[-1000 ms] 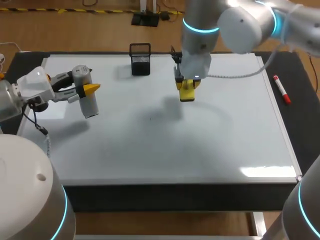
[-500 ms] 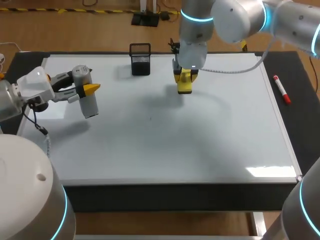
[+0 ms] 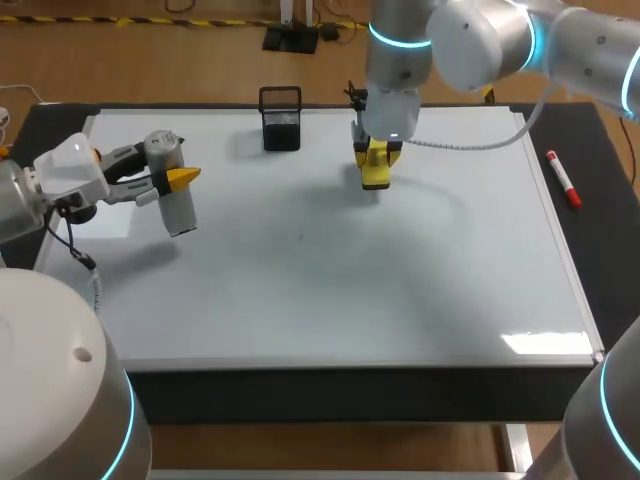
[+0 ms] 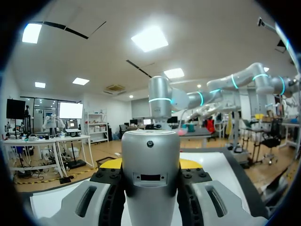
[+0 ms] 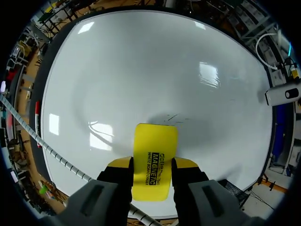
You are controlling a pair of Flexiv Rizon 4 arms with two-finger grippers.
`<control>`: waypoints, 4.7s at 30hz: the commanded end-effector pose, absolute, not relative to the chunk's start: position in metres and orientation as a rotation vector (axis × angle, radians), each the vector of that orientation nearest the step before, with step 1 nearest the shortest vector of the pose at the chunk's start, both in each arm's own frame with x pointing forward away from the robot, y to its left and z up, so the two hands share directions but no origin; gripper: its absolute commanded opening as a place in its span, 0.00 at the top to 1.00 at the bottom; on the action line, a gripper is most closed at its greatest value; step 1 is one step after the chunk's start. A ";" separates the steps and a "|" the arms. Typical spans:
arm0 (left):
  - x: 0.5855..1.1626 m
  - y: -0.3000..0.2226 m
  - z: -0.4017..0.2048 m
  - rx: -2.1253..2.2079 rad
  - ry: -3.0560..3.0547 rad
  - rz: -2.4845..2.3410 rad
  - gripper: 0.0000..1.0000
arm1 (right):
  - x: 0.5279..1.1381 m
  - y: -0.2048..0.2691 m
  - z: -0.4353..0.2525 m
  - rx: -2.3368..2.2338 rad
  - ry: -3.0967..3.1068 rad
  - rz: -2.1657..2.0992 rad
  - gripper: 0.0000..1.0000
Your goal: Pick up the inspection probe, press it on each red-marked spot on the whiteboard one by one, put down the probe, pick up the eraser, and wipe off all the red marks.
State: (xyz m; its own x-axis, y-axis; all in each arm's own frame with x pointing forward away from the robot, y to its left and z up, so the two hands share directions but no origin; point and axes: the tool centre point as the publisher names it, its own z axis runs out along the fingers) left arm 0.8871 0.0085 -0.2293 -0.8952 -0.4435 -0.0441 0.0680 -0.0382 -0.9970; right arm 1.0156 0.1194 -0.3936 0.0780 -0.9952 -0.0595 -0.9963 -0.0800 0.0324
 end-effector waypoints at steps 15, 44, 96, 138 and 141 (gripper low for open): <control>0.887 0.008 -0.228 -0.396 1.890 -1.996 1.00 | 1.032 0.111 -0.407 -2.296 2.120 0.109 1.00; 0.887 0.008 -0.228 -0.396 1.890 -1.996 1.00 | 1.042 0.100 -0.409 -2.252 2.200 0.077 0.00; 0.887 0.008 -0.228 -0.396 1.890 -1.996 1.00 | 1.043 0.002 -0.266 -0.619 2.512 0.796 0.00; 1.029 -0.031 -0.179 -0.034 2.094 -2.170 1.00 | 1.041 -0.001 -0.253 -0.612 2.483 0.832 0.00; 1.050 -0.037 -0.173 -0.030 2.098 -2.183 1.00 | 1.041 -0.001 -0.253 -0.612 2.483 0.832 0.00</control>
